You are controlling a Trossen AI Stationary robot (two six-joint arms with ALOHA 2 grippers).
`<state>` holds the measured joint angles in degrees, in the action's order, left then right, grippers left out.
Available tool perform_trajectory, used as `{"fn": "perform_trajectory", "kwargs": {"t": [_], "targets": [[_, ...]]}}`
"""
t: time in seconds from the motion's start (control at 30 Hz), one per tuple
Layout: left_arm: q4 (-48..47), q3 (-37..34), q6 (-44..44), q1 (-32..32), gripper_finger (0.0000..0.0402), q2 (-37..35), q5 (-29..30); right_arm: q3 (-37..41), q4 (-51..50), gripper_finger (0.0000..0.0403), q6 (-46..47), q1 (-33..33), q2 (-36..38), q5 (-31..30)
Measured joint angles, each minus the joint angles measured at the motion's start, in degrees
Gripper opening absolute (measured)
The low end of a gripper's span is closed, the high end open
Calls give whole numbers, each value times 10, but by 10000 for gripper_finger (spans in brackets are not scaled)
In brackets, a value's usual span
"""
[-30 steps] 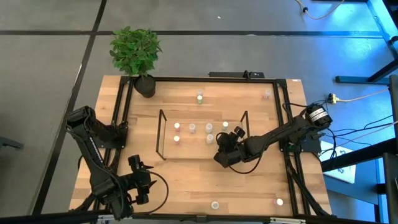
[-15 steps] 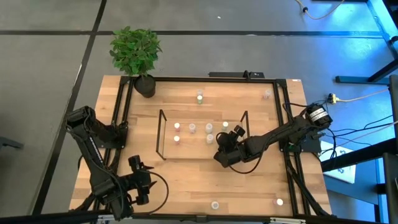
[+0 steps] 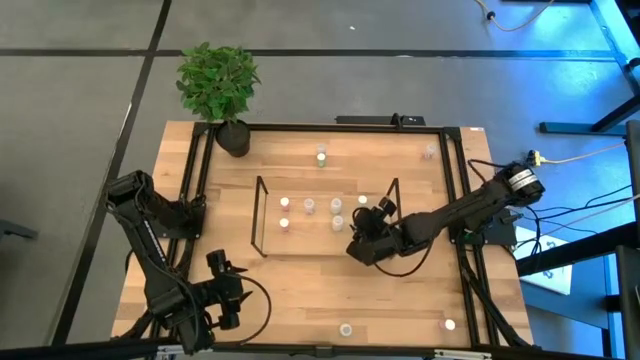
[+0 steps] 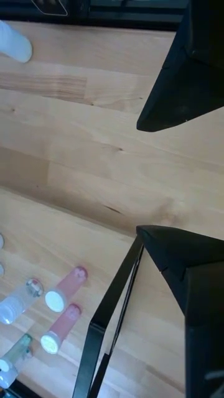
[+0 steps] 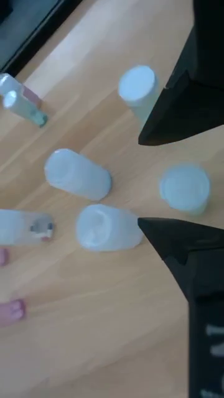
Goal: Pick and place medicine bottles onto shelf by color
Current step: Put the bottom blue pill bottle on the shelf aligned with the other blue pill bottles
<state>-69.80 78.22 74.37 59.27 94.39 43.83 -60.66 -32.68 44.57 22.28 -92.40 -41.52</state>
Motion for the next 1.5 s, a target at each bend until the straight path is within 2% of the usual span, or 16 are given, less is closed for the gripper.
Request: {"fn": "perform_trajectory", "kwargs": {"t": [0.17, 0.33, 0.47, 0.57, 0.73, 0.93, 1.1, 1.33, 1.5], "targets": [[0, 0, 0, 0, 253, 0, 0, -7, 1, 202, -32, 4, 33, -23], [0, 0, 0, 0, 253, 0, 0, -49, 4, 202, -131, 30, 56, -31], [0, 0, 0, 0, 253, 0, 0, -66, 54, 202, -222, 62, 54, 28], [0, 0, 0, 0, 253, 0, 0, -66, 96, 202, -255, 86, 52, 69], [0, 0, 0, 0, 253, 0, 0, -66, 123, 202, -254, 112, 52, 134], [0, 0, 0, 0, 253, 0, 3, -65, 117, 202, -224, 129, 47, 152], [0, 0, 0, 0, 253, 0, 4, -65, 128, 202, -221, 135, 23, 202], [0, 0, 0, 0, 253, 0, 4, -65, 136, 199, -193, 137, -14, 207], [0, 0, 0, 0, 253, 0, 4, -65, 136, 162, -193, 137, -16, 206]]}}
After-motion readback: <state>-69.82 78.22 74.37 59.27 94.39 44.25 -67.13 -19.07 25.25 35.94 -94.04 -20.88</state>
